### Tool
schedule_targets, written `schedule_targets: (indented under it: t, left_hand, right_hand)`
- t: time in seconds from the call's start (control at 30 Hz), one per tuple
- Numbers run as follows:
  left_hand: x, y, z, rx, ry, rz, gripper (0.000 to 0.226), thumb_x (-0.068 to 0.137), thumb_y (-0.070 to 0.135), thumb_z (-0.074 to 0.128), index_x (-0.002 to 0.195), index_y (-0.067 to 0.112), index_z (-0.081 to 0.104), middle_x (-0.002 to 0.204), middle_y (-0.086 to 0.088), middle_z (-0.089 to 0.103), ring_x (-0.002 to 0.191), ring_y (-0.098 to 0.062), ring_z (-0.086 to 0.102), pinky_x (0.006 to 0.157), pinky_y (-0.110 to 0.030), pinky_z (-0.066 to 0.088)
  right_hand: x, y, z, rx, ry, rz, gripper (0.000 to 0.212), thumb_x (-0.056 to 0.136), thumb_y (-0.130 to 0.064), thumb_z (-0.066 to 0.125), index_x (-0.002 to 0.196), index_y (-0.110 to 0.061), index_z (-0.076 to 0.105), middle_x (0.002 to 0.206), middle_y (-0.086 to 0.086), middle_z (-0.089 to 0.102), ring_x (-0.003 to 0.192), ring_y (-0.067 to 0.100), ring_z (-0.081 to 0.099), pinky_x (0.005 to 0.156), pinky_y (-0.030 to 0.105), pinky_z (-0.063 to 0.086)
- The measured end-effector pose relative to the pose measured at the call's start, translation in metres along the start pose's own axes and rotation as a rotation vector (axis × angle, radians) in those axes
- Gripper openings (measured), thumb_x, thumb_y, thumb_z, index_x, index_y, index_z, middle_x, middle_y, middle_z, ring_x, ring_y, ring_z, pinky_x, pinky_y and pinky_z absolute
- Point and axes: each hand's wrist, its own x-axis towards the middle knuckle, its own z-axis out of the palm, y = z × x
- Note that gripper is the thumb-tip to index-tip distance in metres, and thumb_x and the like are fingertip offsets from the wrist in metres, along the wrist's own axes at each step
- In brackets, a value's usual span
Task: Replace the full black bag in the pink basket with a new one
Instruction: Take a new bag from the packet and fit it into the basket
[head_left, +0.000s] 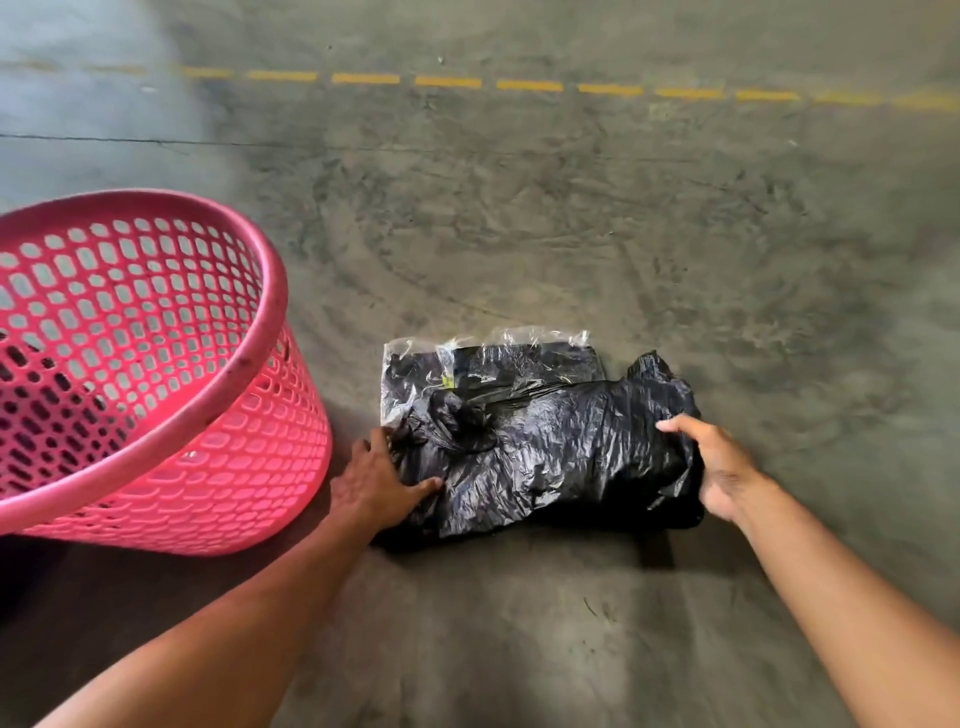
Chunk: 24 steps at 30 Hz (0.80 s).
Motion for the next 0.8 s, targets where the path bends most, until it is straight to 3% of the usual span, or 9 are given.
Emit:
schedule_targets:
  t: [0.17, 0.27, 0.33, 0.4, 0.5, 0.53, 0.6, 0.67, 0.8]
  left_hand:
    - [-0.003, 0.008, -0.008, -0.205, 0.039, -0.018, 0.036, 0.084, 0.045, 0.075, 0.111, 0.022, 0.073, 0.110, -0.011, 0.077, 0.108, -0.030, 0.070, 0.096, -0.037, 0.055]
    - [0.001, 0.002, -0.008, -0.465, -0.016, -0.037, 0.033, 0.092, 0.046, 0.065, 0.106, 0.021, 0.080, 0.102, -0.010, 0.080, 0.103, -0.028, 0.072, 0.094, -0.035, 0.055]
    - [0.004, -0.006, -0.007, -0.610, 0.009, -0.058, 0.035, 0.090, 0.049, 0.061, 0.101, 0.022, 0.081, 0.096, -0.005, 0.080, 0.098, -0.025, 0.074, 0.092, -0.038, 0.057]
    - [0.001, -0.010, -0.012, -0.708, 0.100, -0.071, 0.023, 0.095, 0.035, 0.060, 0.087, 0.021, 0.077, 0.083, -0.002, 0.076, 0.085, -0.023, 0.069, 0.076, -0.031, 0.053]
    - [-0.014, -0.009, -0.021, -0.709, 0.259, -0.094, 0.007, 0.092, 0.020, 0.068, 0.087, 0.024, 0.071, 0.070, 0.002, 0.066, 0.072, -0.022, 0.064, 0.057, -0.026, 0.041]
    - [-0.018, -0.009, -0.020, -0.722, 0.246, -0.064, 0.003, 0.088, 0.021, 0.073, 0.090, 0.021, 0.072, 0.068, 0.003, 0.065, 0.069, -0.020, 0.063, 0.055, -0.025, 0.041]
    - [-0.022, -0.009, -0.017, -0.767, 0.132, -0.034, 0.029, 0.077, 0.033, 0.086, 0.098, 0.022, 0.069, 0.070, 0.004, 0.067, 0.066, -0.017, 0.065, 0.059, -0.026, 0.048]
    - [-0.026, -0.008, -0.020, -0.753, -0.003, -0.088, 0.055, 0.064, 0.045, 0.093, 0.107, 0.026, 0.063, 0.085, 0.000, 0.073, 0.077, -0.017, 0.071, 0.073, -0.032, 0.059]
    - [-0.030, 0.003, -0.039, -0.736, -0.230, -0.174, 0.038, 0.071, 0.028, 0.092, 0.096, 0.007, 0.073, 0.092, -0.010, 0.074, 0.087, -0.026, 0.071, 0.073, -0.028, 0.058]
  right_hand:
    - [-0.009, -0.004, 0.001, -0.041, -0.108, 0.149, 0.050, 0.061, -0.015, 0.082, 0.109, -0.004, 0.073, 0.096, 0.022, 0.078, 0.069, 0.032, 0.076, 0.068, 0.050, 0.063]
    - [-0.013, -0.011, 0.001, -0.019, -0.071, 0.094, 0.051, 0.070, -0.012, 0.078, 0.118, 0.000, 0.070, 0.099, 0.024, 0.076, 0.068, 0.032, 0.076, 0.066, 0.051, 0.063]
    - [-0.016, -0.017, 0.000, -0.011, -0.032, 0.048, 0.046, 0.079, -0.011, 0.072, 0.123, 0.000, 0.068, 0.108, 0.028, 0.074, 0.080, 0.035, 0.076, 0.077, 0.055, 0.062]
    - [-0.020, -0.024, -0.001, 0.005, -0.026, 0.048, 0.049, 0.081, -0.015, 0.069, 0.128, -0.001, 0.067, 0.123, 0.029, 0.069, 0.094, 0.037, 0.073, 0.091, 0.057, 0.057]
    - [-0.031, -0.031, -0.001, 0.010, -0.060, 0.034, 0.058, 0.076, -0.016, 0.069, 0.132, 0.000, 0.063, 0.126, 0.027, 0.067, 0.084, 0.034, 0.072, 0.080, 0.050, 0.061]
    - [-0.037, -0.034, 0.000, 0.005, -0.091, 0.028, 0.066, 0.069, -0.016, 0.073, 0.132, 0.001, 0.062, 0.125, 0.026, 0.066, 0.082, 0.034, 0.072, 0.076, 0.047, 0.062]
    - [-0.047, -0.037, 0.003, -0.003, -0.176, 0.020, 0.084, 0.052, -0.017, 0.083, 0.131, 0.004, 0.062, 0.121, 0.026, 0.068, 0.081, 0.034, 0.075, 0.071, 0.045, 0.064]
    - [-0.057, -0.043, 0.012, 0.004, -0.245, 0.003, 0.073, 0.059, -0.015, 0.081, 0.127, 0.005, 0.064, 0.113, 0.024, 0.071, 0.079, 0.031, 0.077, 0.072, 0.046, 0.065]
    - [-0.076, -0.055, 0.027, -0.044, -0.286, 0.017, 0.051, 0.072, -0.009, 0.076, 0.119, 0.007, 0.068, 0.109, 0.024, 0.073, 0.077, 0.030, 0.078, 0.079, 0.048, 0.063]
